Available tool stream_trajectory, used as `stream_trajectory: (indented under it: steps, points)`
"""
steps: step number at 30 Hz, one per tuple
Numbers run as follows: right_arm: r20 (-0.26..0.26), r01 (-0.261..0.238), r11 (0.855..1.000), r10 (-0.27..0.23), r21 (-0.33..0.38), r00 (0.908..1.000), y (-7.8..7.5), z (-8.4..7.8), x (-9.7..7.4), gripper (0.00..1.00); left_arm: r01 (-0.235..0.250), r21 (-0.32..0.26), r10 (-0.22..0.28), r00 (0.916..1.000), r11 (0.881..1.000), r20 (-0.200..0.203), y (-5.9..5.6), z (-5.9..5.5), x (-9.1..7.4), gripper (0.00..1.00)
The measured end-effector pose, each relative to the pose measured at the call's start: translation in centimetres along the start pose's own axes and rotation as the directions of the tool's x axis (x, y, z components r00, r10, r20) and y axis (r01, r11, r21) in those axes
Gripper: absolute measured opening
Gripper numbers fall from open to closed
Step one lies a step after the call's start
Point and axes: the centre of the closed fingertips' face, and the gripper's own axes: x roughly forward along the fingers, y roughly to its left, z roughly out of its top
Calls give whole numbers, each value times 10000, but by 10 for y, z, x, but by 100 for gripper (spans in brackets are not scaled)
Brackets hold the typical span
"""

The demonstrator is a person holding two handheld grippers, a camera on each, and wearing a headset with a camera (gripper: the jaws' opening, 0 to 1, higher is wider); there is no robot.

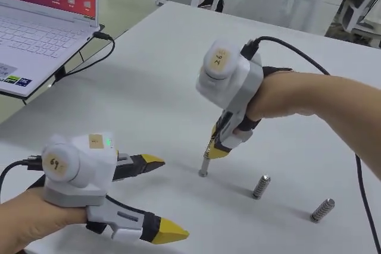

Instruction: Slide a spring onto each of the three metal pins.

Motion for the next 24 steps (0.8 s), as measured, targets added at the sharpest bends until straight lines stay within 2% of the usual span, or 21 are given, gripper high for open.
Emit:
stream_trajectory:
  steps: [15, 24]
  points:
    - [-185, -361, 9992, 364, 168, 9992, 5, -4, 21, 9, -61, -91, 61, 10000, 9999, 8, 0, -2, -2, 79]
    - [-246, -465, 9987, 469, 198, 9986, 9, -6, 29, 9, -90, -76, 90, 10000, 9999, 27, 0, 0, -2, 78]
